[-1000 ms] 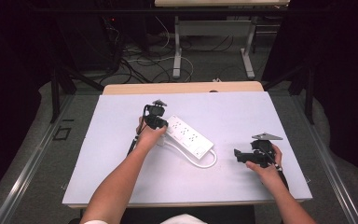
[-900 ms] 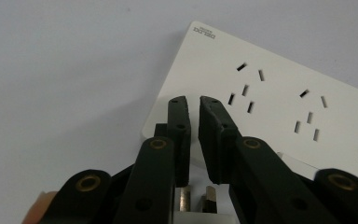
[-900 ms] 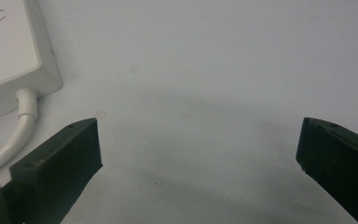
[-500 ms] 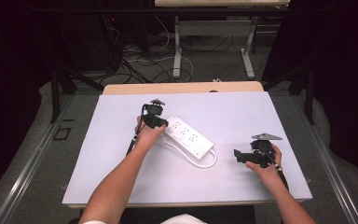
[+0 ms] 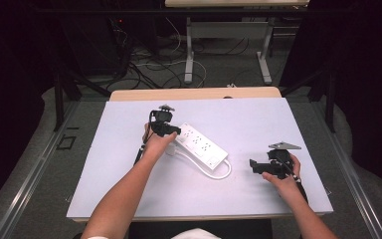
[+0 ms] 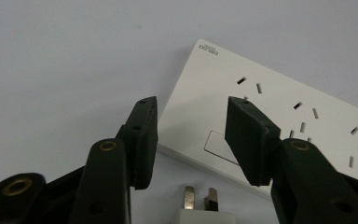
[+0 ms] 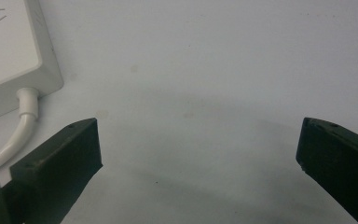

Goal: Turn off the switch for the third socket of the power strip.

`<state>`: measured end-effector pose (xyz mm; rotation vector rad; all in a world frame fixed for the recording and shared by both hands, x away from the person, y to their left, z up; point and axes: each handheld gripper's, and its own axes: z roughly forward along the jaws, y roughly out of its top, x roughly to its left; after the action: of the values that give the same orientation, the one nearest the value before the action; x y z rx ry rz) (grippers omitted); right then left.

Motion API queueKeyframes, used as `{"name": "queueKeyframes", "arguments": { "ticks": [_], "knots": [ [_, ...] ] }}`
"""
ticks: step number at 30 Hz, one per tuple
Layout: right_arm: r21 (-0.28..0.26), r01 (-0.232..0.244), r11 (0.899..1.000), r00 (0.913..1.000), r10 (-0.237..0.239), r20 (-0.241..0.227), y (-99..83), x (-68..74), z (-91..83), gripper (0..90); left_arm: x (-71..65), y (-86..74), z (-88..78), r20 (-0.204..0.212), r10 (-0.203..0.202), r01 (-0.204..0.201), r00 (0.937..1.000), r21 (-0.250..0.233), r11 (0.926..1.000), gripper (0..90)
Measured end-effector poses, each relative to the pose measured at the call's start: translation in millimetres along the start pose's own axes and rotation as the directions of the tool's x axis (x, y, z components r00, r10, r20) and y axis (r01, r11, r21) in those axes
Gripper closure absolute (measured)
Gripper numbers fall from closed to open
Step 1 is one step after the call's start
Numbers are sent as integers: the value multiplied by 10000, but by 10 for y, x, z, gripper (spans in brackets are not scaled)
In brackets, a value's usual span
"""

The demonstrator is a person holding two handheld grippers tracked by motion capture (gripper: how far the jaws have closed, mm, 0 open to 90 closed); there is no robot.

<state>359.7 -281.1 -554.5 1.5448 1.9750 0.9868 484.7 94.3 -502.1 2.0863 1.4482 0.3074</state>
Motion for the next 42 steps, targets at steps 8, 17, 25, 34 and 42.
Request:
{"name": "queueKeyframes", "arguments": {
  "ticks": [8,17,25,34,42],
  "knots": [
    [4,-10,10000,10000,10,-15,0,6,-1,0,29,2,-92,95,-176,178,9998,-186,9997,473],
    [6,-17,10000,10000,17,4,-1,5,0,0,42,-8,-198,331,-301,313,9990,-360,9989,452],
    [-32,-26,10000,10000,26,20,1,0,-5,0,43,-22,-284,488,1,21,9988,-463,9989,414],
    [-21,7,10000,10000,-7,36,1,0,-5,0,-27,-62,-355,790,474,-425,9957,-626,9971,370],
    [-12,-27,10000,10000,28,20,0,4,-10,0,-89,-101,-436,1009,709,-641,9924,-689,9956,347]
  ]
}}
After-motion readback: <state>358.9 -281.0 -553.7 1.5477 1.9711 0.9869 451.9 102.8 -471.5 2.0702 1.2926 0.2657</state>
